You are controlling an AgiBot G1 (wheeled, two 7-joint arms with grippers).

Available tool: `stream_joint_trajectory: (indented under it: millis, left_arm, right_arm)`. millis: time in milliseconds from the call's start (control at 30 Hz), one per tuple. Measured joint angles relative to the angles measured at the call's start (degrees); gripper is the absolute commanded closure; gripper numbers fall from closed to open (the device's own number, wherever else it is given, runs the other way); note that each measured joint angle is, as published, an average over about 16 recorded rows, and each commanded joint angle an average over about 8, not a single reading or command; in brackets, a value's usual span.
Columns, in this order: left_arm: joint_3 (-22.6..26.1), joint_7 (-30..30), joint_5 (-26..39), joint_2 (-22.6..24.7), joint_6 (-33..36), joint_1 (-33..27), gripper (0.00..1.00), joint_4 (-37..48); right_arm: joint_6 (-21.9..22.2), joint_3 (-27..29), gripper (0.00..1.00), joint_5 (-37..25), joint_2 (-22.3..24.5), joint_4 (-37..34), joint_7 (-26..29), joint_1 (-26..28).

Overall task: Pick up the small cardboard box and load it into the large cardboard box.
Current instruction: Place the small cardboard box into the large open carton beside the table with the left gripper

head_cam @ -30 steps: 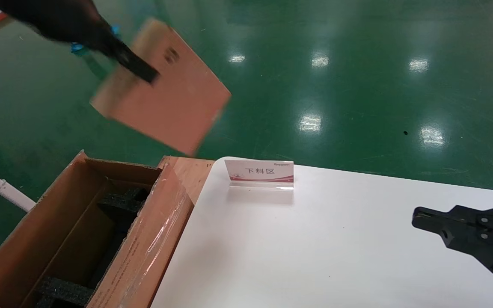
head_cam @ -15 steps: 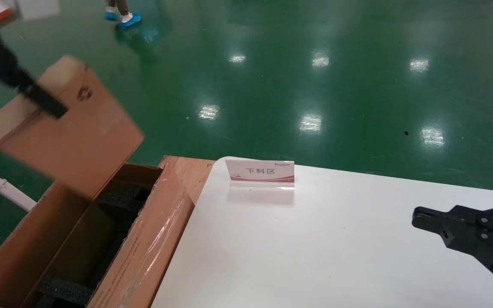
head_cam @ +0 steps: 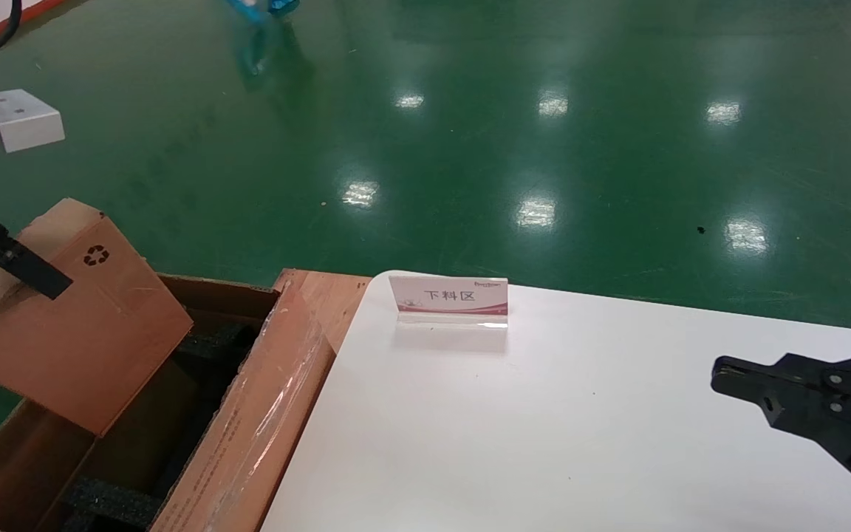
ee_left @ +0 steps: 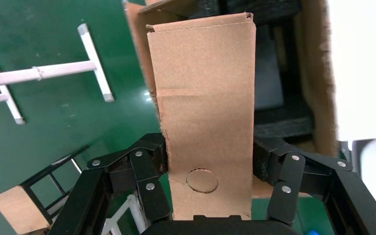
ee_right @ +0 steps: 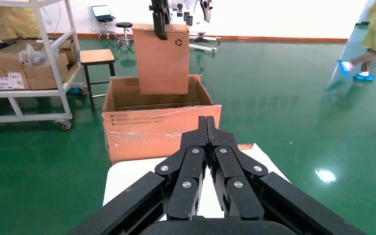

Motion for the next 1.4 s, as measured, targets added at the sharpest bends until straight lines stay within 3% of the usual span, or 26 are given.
stream_joint_trajectory:
  millis: [667,1400]
  left_arm:
    - [0.89,-8.44,7.05,-8.75,-6.29,4.07,1.00,-7.64]
    - [2.73,-11.60,9.97,-10.90,-14.49,12.42,1.00,-6.62]
  right_arm:
    - [0.03,-0.07,0.00,0.05,0.03,0.00,-0.03,0.02]
    - [0.06,-0.14,0.00,0.10,0.06,0.00,-0.07,0.03]
